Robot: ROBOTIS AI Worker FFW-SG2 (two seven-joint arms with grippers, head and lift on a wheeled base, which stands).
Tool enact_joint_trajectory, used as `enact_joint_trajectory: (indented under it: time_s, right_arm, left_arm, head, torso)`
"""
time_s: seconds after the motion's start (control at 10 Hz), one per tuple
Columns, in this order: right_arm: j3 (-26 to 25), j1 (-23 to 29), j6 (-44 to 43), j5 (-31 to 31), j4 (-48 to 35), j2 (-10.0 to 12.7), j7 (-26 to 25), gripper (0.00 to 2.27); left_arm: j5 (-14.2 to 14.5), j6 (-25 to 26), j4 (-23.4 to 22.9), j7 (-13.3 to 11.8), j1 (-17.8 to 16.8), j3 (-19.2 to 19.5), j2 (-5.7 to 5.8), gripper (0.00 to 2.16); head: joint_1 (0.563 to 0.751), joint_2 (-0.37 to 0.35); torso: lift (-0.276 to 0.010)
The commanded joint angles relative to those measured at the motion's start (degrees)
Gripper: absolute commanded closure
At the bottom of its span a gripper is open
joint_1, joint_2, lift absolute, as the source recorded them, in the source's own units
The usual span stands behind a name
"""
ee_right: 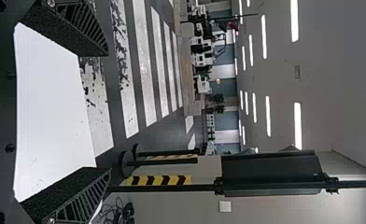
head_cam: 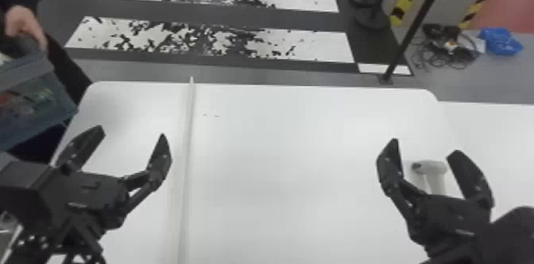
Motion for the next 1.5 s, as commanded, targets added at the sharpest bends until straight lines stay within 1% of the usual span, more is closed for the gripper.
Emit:
enact_joint_trajectory:
  time_s: [0.0, 0.9, 1.3, 1.4]
  right_arm:
    - [0.09, -0.03, 0.0, 0.0, 0.08, 0.0, 0.02, 0.04]
    - [0.26, -0.12, 0.7, -0.35, -0.01, -0.09, -0.07, 0.03]
    - [0.44, -0.29, 7.91, -0.62, -1.5, -0.35, 0.19, 0.01]
    - [0.44, -0.29, 8.61, -0.79, -1.68, -0.35, 0.63, 0.01]
  left_arm:
    - [0.0, 0.0, 0.06, 0.0, -0.02, 0.09, 0.0, 0.07]
    - [0.18, -0.18, 0.06, 0.18, -0.02, 0.27, -0.09, 0.07]
    - [0.35, -0.18, 0.06, 0.18, 0.07, 0.53, 0.09, 0.07]
    - [0.35, -0.18, 0.06, 0.18, 0.07, 0.53, 0.09, 0.07]
  head:
    - [0.695, -0.072]
    - [0.695, -0.068]
    - [0.695, -0.057]
    - [0.695, -0.054]
  torso:
    - [-0.029]
    - [-0.029]
    - [-0.029]
    - [-0.029]
